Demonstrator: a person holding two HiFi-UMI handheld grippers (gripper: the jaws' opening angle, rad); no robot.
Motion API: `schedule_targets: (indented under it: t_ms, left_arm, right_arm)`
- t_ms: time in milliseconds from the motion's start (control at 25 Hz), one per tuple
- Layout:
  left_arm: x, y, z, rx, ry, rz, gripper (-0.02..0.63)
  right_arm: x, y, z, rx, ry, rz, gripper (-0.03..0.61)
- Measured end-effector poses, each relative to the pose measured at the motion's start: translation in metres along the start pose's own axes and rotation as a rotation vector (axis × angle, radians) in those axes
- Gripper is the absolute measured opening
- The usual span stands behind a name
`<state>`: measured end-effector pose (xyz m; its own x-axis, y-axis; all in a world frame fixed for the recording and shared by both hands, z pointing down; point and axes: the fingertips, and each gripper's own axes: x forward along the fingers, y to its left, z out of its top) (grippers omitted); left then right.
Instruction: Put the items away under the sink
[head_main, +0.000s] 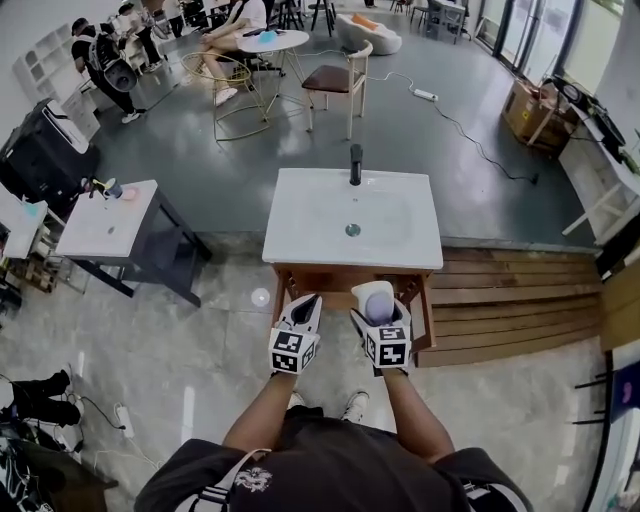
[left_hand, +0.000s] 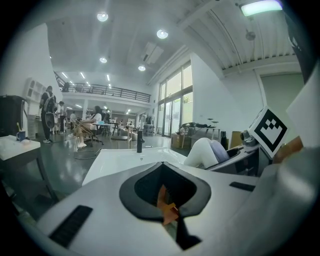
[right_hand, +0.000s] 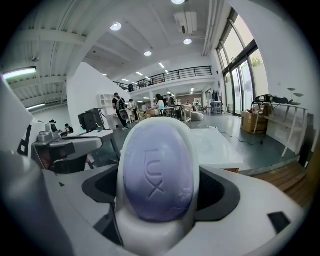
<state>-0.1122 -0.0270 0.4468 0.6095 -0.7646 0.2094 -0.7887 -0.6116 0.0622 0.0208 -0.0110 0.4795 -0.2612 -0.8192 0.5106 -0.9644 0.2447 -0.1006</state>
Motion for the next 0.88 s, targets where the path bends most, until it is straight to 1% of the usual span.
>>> schedule_targets:
  t_ms: [200,280,440,520,680,880]
  left_arm:
    - [0.001,0.029,-0.008,0.02,0.012,-0.031,-0.002]
    - [-0.001,0.042,-0.016,0.021,0.026,-0.036,-0.002]
    - [0.006,0.051,-0.029,-0.015,0.047,-0.058,-0.002]
    - [0.013,0.048,-0.034,-0.026,0.05,-0.069,-0.002]
    - [0.038,0.043,-0.058,-0.015,0.055,-0.081,-0.002]
    - [0.075,0.051,-0.107,-0.068,0.051,-0.072,-0.002]
  right_arm:
    - [0.018,0.021,0.013,-0.01,-0.028,0.001,0.457]
    - [0.025,0.03,0.011,-0.013,-0.027,-0.001,0.457]
    - [0.04,0.03,0.0,0.0,-0.001,-0.019,0.457]
    - [0.048,0.025,-0.009,0.005,0.015,-0.029,0.457]
    - [0.071,0.007,-0.032,0.012,0.034,-0.048,0.457]
    - [0.108,-0.007,-0.072,0.026,0.045,-0.076,0.457]
